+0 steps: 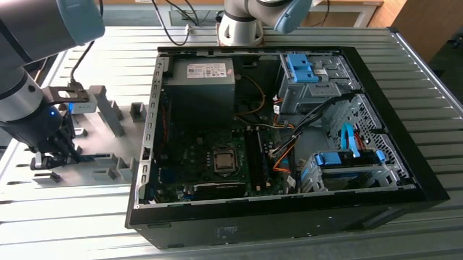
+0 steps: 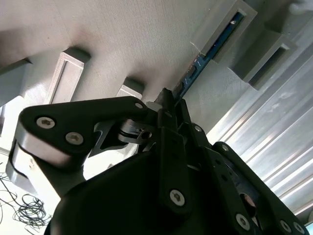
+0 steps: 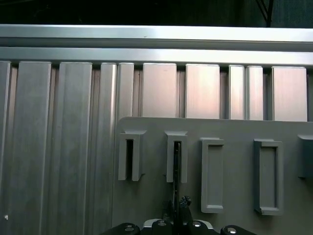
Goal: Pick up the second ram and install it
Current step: 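Pick up the second ram and move it above second insertion slot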
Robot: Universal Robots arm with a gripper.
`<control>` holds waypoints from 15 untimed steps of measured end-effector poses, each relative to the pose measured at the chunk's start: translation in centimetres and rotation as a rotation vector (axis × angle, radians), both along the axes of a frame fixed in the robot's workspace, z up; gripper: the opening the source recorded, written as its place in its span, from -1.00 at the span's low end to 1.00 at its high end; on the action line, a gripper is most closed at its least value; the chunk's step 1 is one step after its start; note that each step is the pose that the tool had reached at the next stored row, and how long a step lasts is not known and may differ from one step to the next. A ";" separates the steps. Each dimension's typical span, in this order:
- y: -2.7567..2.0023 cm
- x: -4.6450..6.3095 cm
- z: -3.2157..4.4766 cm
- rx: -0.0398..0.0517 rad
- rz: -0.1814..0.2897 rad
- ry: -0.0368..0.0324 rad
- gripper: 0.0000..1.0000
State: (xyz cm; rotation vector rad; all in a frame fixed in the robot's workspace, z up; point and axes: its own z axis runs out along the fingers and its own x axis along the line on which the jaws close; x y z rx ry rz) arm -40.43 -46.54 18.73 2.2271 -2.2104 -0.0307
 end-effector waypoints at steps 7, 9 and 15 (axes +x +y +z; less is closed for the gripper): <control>0.00 0.0 -0.01 -0.0006 0.000 -0.0001 -0.73; 0.00 0.0 -0.01 -0.0006 0.000 -0.0001 -0.73; 0.00 0.0 0.10 -0.0006 0.000 -0.0001 -0.73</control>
